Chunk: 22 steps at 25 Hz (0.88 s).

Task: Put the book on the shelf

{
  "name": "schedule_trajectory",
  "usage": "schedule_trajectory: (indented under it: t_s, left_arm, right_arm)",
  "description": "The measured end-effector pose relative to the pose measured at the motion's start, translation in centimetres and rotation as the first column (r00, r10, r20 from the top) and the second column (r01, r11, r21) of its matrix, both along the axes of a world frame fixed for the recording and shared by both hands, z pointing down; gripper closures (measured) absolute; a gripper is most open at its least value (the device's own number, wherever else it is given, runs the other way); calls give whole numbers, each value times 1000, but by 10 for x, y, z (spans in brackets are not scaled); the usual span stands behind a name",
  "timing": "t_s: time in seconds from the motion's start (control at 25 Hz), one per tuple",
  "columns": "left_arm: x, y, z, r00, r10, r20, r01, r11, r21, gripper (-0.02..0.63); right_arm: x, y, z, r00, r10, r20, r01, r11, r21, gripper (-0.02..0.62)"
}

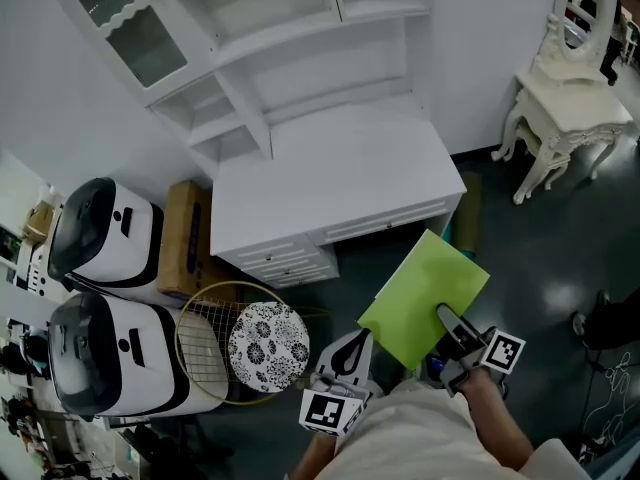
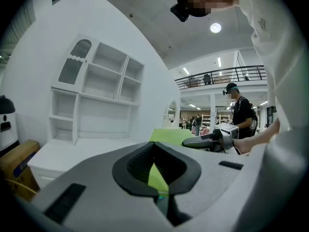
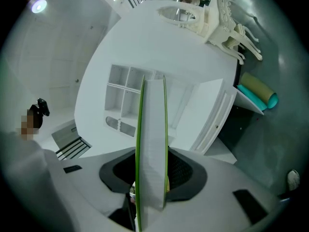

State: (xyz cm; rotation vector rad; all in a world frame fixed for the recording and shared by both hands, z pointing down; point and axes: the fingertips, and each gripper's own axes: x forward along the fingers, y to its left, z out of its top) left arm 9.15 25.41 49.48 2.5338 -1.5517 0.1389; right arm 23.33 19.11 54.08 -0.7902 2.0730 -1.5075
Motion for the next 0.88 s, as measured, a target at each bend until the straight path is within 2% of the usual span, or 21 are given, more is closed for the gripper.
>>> schedule_trajectory:
  t_s: [0.32, 0.48, 0.72, 0.88]
  left_arm:
    - [22, -8, 0, 999, -43, -8, 43, 999, 0, 603]
    - [35, -12, 0, 998, -53, 19, 53, 999, -11, 604]
    - [32, -19, -2, 995, -103, -4, 103, 995, -12, 604]
    - [21, -28, 2, 995, -95, 15, 95, 995, -16, 604]
  right_arm:
    - [23, -14, 3, 1000, -16, 26, 17, 1000, -22, 449]
    - [27, -18, 6, 999, -39, 26, 40, 998, -43, 449]
    - [24, -28, 9, 998, -54, 26, 56, 997, -59, 449]
    - [14, -39, 9, 998, -59, 20, 60, 997, -54, 449]
